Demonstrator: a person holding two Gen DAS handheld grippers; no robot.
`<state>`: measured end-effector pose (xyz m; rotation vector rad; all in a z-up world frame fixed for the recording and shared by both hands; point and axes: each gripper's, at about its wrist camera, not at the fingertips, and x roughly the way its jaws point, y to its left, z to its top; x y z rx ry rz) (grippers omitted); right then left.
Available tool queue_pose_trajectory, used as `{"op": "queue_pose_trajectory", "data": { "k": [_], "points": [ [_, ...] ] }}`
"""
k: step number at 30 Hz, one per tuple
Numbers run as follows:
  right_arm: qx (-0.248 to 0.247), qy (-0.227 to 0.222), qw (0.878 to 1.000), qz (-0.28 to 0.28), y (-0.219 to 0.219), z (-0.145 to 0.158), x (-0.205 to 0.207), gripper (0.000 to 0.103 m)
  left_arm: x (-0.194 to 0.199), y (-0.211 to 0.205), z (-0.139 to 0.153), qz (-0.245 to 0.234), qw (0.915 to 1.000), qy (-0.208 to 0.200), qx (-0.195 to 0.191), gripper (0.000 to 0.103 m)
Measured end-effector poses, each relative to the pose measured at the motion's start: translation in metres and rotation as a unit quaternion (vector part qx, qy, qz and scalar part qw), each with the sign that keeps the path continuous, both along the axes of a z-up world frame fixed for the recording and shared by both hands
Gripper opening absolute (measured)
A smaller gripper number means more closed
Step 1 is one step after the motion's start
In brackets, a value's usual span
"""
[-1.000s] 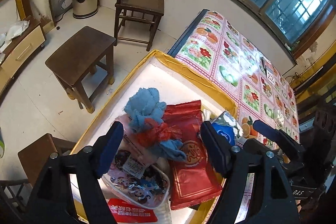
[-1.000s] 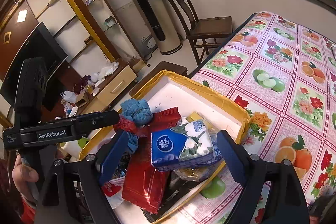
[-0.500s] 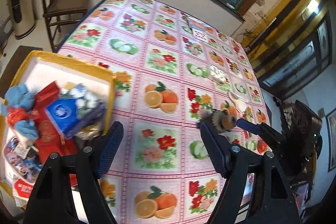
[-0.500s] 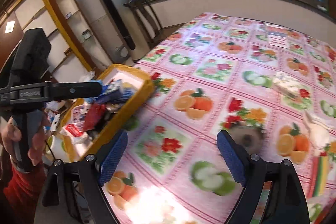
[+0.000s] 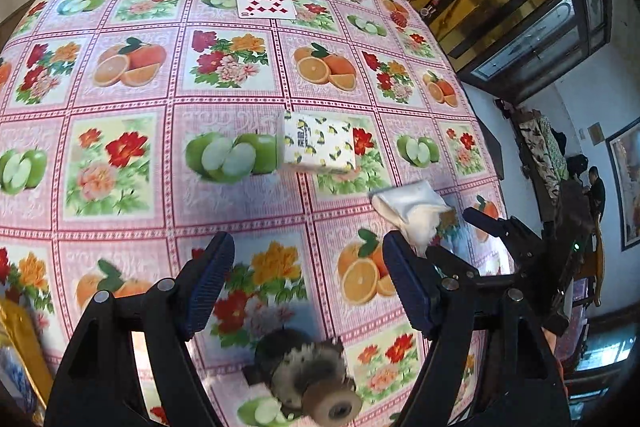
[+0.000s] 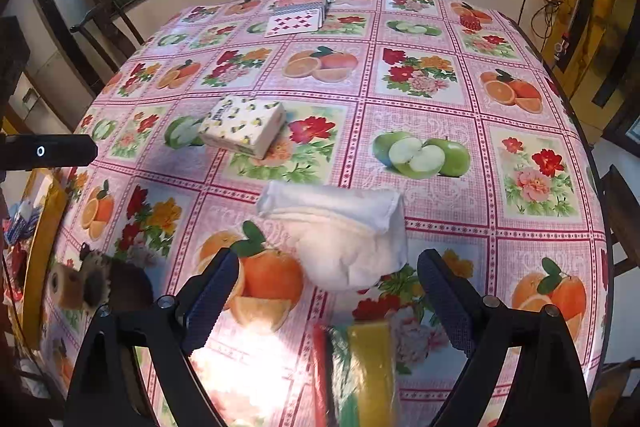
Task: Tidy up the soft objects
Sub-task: 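Grasp the yellow-patterned tissue pack with the left tool while the right tool grasps the white cloth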
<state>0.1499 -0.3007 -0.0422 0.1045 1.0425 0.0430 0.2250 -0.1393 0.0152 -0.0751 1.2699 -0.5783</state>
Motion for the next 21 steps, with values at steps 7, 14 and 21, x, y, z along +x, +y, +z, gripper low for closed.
{"op": "queue_pose_trajectory", "data": {
  "k": [7, 14, 21],
  "points": [
    [-0.009, 0.009, 1.0, -0.009, -0.022, -0.014, 0.022, 0.095, 0.04, -0.057, -0.041, -0.028, 0.9988, 0.018, 0.037, 0.078],
    [-0.011, 0.019, 1.0, 0.002, -0.021, -0.026, 0.033, 0.097, 0.056, -0.086, -0.053, -0.046, 0.9968, 0.0, 0.065, 0.078],
    [-0.044, 0.047, 0.998, 0.016, -0.01, -0.047, 0.043, 0.097, 0.054, -0.102, -0.071, -0.056, 0.9929, 0.007, 0.105, 0.082]
  ]
}}
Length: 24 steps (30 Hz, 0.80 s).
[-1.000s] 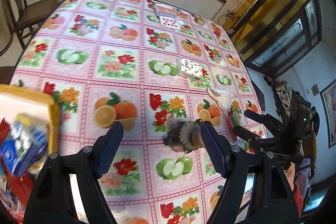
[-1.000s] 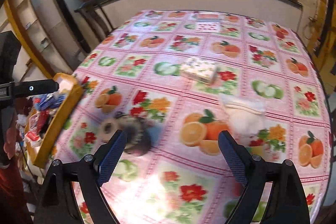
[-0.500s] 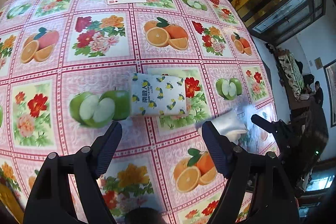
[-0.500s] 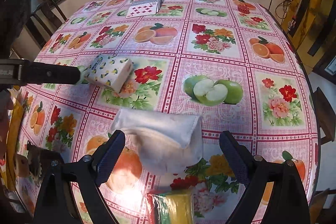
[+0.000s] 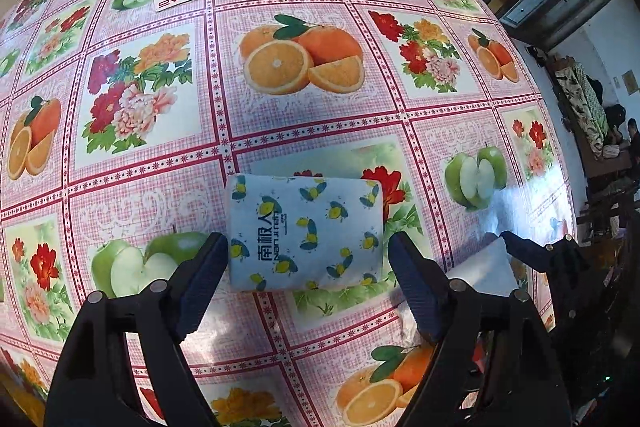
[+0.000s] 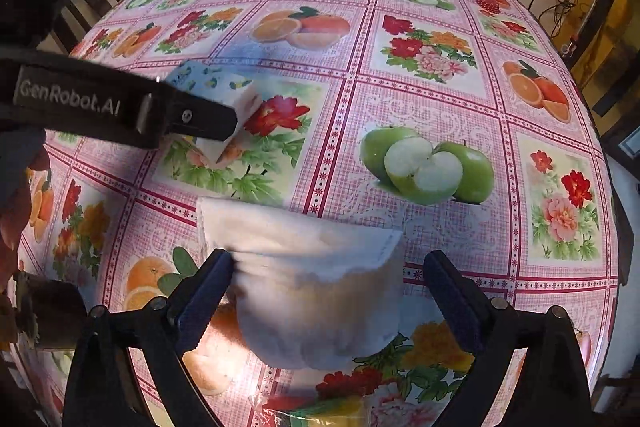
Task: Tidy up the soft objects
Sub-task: 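Grasp the yellow-patterned tissue pack with the left tool while the right tool grasps the white cloth, then lower the tissue pack and white cloth into the box and release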
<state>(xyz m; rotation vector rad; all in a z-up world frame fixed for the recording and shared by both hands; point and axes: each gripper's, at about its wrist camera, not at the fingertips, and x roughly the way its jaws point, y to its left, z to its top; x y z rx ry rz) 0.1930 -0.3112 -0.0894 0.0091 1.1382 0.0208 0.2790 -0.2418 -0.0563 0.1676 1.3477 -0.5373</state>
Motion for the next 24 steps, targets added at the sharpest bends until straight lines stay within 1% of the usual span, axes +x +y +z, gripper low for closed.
{"op": "queue_pose_trajectory", "data": {
  "k": [2, 4, 5, 6, 8, 10, 12, 15, 17, 20, 22, 24],
  "points": [
    [0.003, -0.004, 1.0, -0.003, -0.001, 0.0, -0.003, 0.097, -0.001, -0.001, 0.0, -0.001, 1.0, -0.003, 0.002, 0.082],
    [0.004, -0.005, 1.0, -0.003, -0.001, 0.001, -0.006, 0.092, -0.002, 0.001, 0.0, -0.001, 0.9999, -0.011, 0.004, 0.08],
    [0.006, -0.007, 1.0, -0.001, -0.001, 0.003, -0.008, 0.081, -0.004, 0.002, 0.001, -0.003, 0.9998, -0.017, 0.008, 0.074],
    [0.01, -0.01, 1.0, 0.002, -0.001, 0.006, -0.011, 0.063, -0.006, 0.005, 0.003, -0.004, 0.9997, -0.021, 0.009, 0.072],
    [0.025, -0.011, 1.0, -0.001, -0.004, 0.011, -0.014, 0.042, -0.005, 0.009, 0.002, 0.004, 0.9999, -0.011, 0.0, 0.07],
    [0.043, -0.01, 0.999, -0.013, -0.01, 0.012, -0.016, 0.039, -0.007, 0.021, 0.006, 0.017, 0.9998, -0.008, -0.006, 0.07],
    [0.061, -0.013, 0.998, -0.021, -0.015, 0.014, -0.021, 0.036, -0.008, 0.037, 0.014, 0.028, 0.9992, -0.014, -0.025, 0.07],
    [0.082, -0.023, 0.996, -0.026, -0.015, 0.021, -0.029, 0.036, -0.013, 0.057, 0.028, 0.037, 0.9986, -0.02, -0.034, 0.07],
    [0.081, -0.034, 0.996, -0.022, -0.009, 0.032, -0.034, 0.036, -0.017, 0.075, 0.04, 0.044, 0.9979, -0.028, -0.039, 0.07],
    [0.086, -0.054, 0.995, -0.021, 0.0, 0.054, -0.038, 0.036, -0.02, 0.11, 0.06, 0.073, 0.9949, -0.035, -0.06, 0.07],
    [0.098, -0.067, 0.993, -0.018, 0.007, 0.069, -0.041, 0.036, -0.026, 0.134, 0.074, 0.088, 0.9923, -0.044, -0.074, 0.07],
    [0.109, -0.081, 0.991, -0.004, 0.024, 0.086, -0.046, 0.036, -0.037, 0.164, 0.091, 0.097, 0.9903, -0.05, -0.086, 0.07]
  ]
}}
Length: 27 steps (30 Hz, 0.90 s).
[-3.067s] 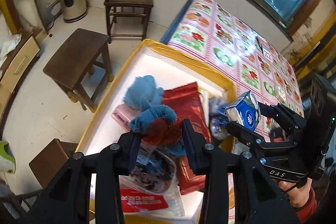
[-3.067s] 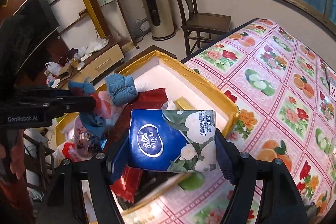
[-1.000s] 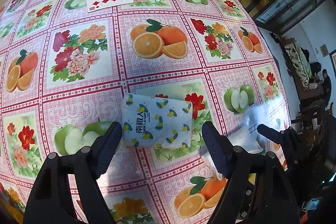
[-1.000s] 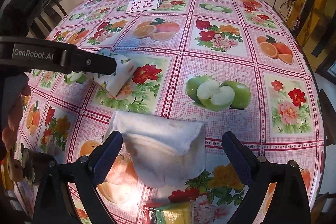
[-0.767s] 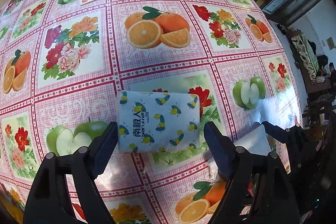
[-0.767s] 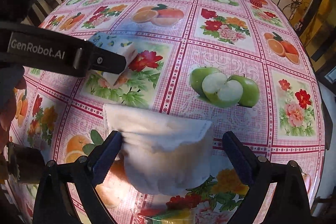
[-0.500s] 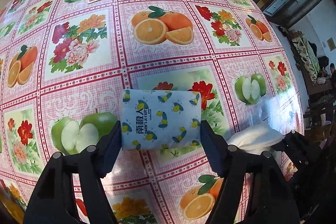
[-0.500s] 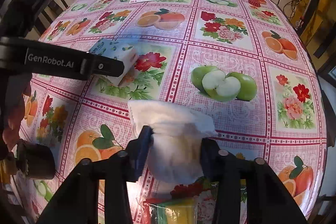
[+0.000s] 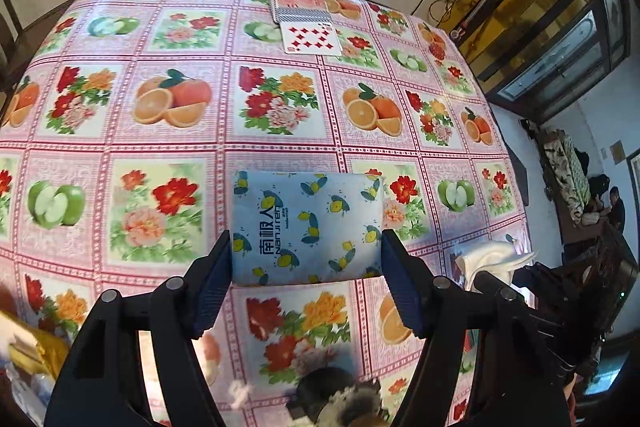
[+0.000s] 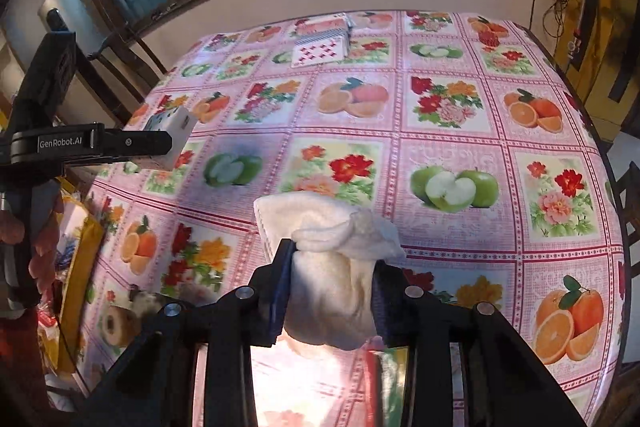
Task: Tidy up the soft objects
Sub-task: 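Lower the tissue pack and white cloth into the box and release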
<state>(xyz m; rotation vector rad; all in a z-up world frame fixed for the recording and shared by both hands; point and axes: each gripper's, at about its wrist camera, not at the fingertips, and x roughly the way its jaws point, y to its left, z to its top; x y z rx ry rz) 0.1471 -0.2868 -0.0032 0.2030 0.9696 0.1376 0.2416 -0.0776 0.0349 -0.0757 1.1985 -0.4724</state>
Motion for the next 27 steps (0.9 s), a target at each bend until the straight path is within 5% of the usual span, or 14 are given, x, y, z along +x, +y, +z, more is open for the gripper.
{"op": "queue_pose_trajectory", "data": {
  "k": [9, 16, 22, 27],
  "points": [
    [0.053, -0.044, 0.988, 0.138, 0.157, 0.06, -0.01, 0.036, -0.088, 0.203, 0.046, 0.092, 0.9943, -0.052, -0.001, 0.07],
    [0.094, -0.023, 0.963, 0.252, 0.311, 0.048, -0.014, 0.038, -0.15, 0.327, 0.021, 0.186, 0.9806, -0.053, 0.035, 0.07],
    [0.084, -0.003, 0.945, 0.316, 0.415, 0.031, -0.02, 0.038, -0.178, 0.381, -0.011, 0.236, 0.9708, -0.035, 0.025, 0.07],
    [0.052, -0.007, 0.943, 0.327, 0.462, 0.023, -0.025, 0.038, -0.182, 0.392, -0.034, 0.24, 0.9704, -0.018, 0.021, 0.07]
  ]
}}
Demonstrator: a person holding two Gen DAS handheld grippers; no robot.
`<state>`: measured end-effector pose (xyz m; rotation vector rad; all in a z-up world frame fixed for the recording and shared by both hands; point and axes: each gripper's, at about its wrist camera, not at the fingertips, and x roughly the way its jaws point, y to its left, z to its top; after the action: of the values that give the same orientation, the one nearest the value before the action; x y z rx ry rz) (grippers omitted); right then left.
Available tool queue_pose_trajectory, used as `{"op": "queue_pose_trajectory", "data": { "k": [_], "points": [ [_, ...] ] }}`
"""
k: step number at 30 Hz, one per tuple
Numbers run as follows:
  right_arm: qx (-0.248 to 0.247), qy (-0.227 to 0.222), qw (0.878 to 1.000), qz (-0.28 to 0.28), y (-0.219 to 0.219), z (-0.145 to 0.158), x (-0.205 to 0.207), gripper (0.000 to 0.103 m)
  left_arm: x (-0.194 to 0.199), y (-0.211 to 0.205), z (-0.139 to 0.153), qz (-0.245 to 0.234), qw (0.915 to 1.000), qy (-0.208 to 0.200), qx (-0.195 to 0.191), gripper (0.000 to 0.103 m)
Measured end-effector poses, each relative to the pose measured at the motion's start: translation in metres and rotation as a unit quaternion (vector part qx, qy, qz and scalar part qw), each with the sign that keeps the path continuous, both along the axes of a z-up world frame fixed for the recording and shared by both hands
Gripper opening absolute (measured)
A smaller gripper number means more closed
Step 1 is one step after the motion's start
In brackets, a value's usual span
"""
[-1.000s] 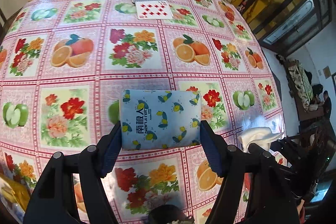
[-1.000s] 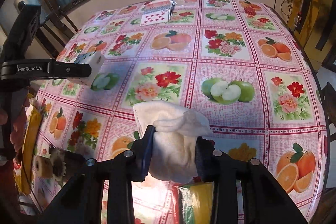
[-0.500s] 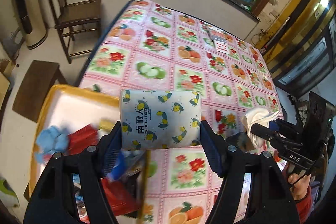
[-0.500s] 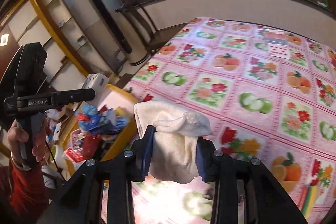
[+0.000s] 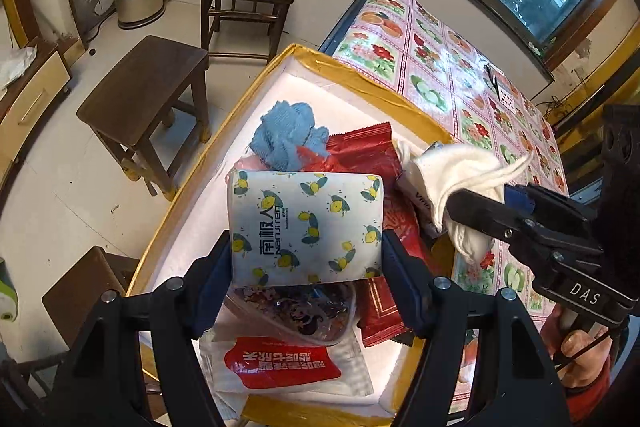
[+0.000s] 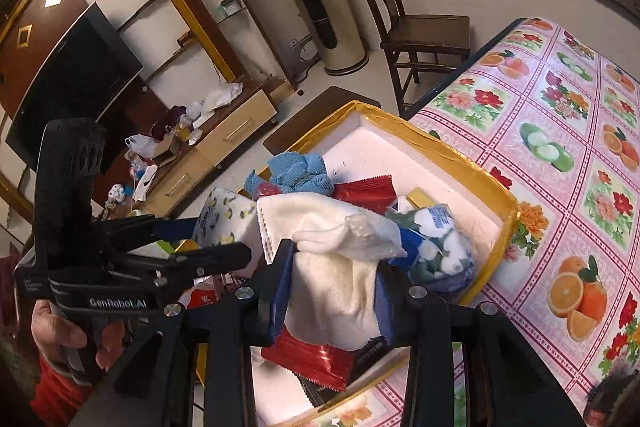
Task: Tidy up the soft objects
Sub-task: 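Lower the tissue pack and white cloth into the box and release, then grasp the striped sponge pack with the left tool while the right tool grasps the red plastic bag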
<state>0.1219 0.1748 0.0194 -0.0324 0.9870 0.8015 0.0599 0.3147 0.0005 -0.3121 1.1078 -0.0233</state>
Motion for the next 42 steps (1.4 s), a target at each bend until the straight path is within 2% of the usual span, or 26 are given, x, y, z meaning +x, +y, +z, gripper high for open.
{"op": "queue_pose_trajectory", "data": {
  "k": [4, 8, 12, 16, 21, 23, 25, 27, 30, 33, 36, 38, 42],
  "points": [
    [-0.012, -0.002, 1.0, -0.013, 0.015, -0.007, 0.007, 0.038, -0.007, 0.004, -0.011, -0.001, 0.9999, 0.001, 0.015, 0.071],
    [-0.034, -0.005, 0.999, -0.017, 0.03, -0.018, 0.013, 0.041, -0.01, -0.001, -0.015, 0.004, 0.9985, -0.01, 0.054, 0.072],
    [-0.006, -0.006, 1.0, -0.02, 0.026, -0.015, 0.009, 0.062, -0.011, 0.002, -0.024, 0.012, 0.9981, -0.002, 0.06, 0.074],
    [0.036, -0.027, 0.999, -0.023, 0.011, 0.006, -0.003, 0.068, -0.021, 0.009, -0.016, 0.036, 0.9962, -0.022, 0.076, 0.074],
    [0.098, -0.037, 0.994, -0.038, -0.022, 0.028, -0.019, 0.075, -0.032, 0.011, 0.008, 0.049, 0.9946, -0.061, 0.068, 0.075],
    [0.122, -0.033, 0.991, -0.04, -0.039, 0.031, -0.028, 0.079, -0.036, 0.007, 0.016, 0.052, 0.9937, -0.075, 0.065, 0.075],
    [0.131, -0.031, 0.99, -0.042, -0.053, 0.03, -0.037, 0.081, -0.038, 0.001, 0.021, 0.052, 0.9922, -0.078, 0.081, 0.077],
    [0.137, -0.029, 0.989, -0.048, -0.071, 0.028, -0.047, 0.081, -0.04, -0.005, 0.024, 0.049, 0.9928, -0.084, 0.069, 0.077],
    [0.153, -0.011, 0.987, -0.057, -0.103, 0.018, -0.06, 0.081, -0.046, -0.022, 0.03, 0.032, 0.9944, -0.092, 0.041, 0.077],
    [0.151, -0.014, 0.985, -0.079, -0.14, 0.008, -0.074, 0.082, -0.05, -0.057, 0.04, -0.001, 0.9935, -0.105, 0.044, 0.078],
    [0.109, -0.032, 0.987, -0.112, -0.181, 0.0, -0.09, 0.082, -0.048, -0.104, 0.045, -0.057, 0.9923, -0.102, 0.04, 0.078],
    [0.1, -0.031, 0.985, -0.134, -0.216, -0.007, -0.1, 0.083, -0.046, -0.136, 0.047, -0.092, 0.9902, -0.099, 0.033, 0.078],
    [0.072, -0.021, 0.975, -0.209, -0.3, -0.023, -0.112, 0.084, -0.045, -0.206, 0.049, -0.161, 0.9823, -0.094, 0.018, 0.078]
  ]
}}
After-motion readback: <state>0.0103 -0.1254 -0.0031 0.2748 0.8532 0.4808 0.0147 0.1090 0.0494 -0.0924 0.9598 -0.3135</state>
